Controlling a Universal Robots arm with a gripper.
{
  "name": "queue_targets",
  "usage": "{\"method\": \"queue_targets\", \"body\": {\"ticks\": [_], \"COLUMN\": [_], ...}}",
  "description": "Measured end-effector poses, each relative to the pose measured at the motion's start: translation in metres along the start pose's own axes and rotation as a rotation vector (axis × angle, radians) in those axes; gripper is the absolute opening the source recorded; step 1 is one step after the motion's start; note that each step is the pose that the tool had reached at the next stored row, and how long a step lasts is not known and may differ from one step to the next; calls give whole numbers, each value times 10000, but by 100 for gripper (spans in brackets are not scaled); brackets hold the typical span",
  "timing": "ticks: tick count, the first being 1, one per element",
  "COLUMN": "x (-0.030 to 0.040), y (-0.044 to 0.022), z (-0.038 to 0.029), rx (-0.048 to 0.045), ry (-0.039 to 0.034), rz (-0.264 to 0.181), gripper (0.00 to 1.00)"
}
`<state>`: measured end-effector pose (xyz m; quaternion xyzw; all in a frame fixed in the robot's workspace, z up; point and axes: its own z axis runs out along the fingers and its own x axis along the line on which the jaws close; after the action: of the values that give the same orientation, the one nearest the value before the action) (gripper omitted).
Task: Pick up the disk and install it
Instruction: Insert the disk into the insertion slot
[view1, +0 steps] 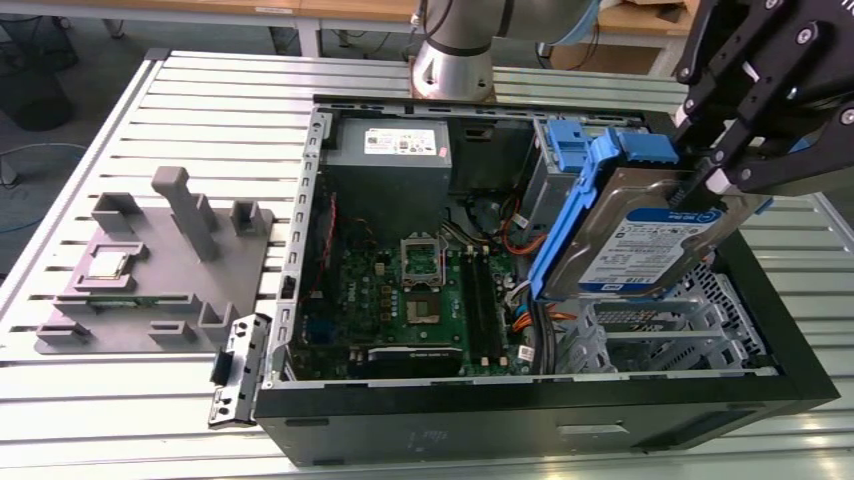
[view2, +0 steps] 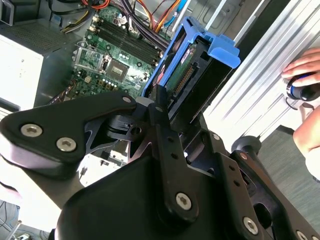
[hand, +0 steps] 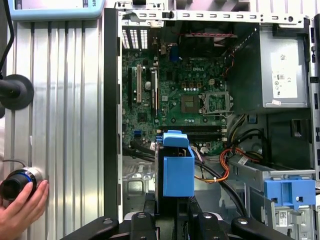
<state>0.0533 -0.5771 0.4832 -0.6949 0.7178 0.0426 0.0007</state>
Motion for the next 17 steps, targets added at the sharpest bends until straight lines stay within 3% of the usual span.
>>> {"method": "queue_targets", "body": {"ticks": [11,17], "x": [0,-3], "y": [-10,-102], "z": [1,-2], "rx": [0,0], "ry": [0,-1], "rz": [-1,1], "gripper": [35,35]}}
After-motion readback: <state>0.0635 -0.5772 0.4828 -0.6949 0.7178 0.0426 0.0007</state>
